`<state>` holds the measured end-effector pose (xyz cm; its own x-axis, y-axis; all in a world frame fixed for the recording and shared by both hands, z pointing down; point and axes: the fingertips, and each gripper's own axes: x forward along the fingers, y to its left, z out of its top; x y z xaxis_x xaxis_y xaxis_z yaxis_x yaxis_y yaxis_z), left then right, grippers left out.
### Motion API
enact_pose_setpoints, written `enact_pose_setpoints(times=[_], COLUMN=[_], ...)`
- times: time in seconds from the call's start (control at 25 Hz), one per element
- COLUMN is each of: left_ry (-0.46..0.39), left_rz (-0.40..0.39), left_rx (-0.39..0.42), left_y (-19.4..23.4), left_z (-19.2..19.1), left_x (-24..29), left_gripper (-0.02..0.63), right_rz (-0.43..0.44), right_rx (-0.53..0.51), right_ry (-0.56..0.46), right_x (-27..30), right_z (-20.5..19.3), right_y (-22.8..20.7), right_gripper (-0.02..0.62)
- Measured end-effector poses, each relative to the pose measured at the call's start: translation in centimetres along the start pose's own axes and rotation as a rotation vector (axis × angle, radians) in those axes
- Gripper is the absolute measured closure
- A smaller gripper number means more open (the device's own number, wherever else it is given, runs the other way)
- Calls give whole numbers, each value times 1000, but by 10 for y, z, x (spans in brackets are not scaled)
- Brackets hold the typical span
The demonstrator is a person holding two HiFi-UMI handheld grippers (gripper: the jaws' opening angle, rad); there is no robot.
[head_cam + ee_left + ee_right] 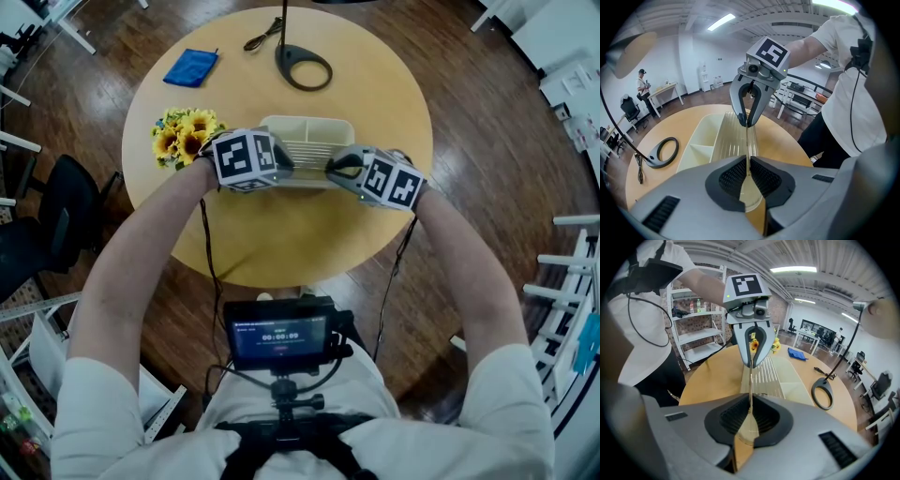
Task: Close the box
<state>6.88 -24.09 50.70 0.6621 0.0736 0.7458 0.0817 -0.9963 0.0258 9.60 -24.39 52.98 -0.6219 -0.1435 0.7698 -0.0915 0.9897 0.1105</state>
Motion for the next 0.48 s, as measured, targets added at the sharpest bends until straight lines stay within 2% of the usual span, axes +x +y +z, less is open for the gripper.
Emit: enact_pose_setpoints(times=[0.08,0.48], left_ry=[3,-8], left_rz=[6,18], left_rx=[1,-2], left_y=[1,3], left_z=[-1,2], left_x=[0,-3], left_gripper=[549,549], right_rz=[4,-3], right_rx=[5,0], right_ry=[-3,-3], right_x=[0,-2], right_z=[0,-1], right_y=[0,0], right_gripper=[545,545])
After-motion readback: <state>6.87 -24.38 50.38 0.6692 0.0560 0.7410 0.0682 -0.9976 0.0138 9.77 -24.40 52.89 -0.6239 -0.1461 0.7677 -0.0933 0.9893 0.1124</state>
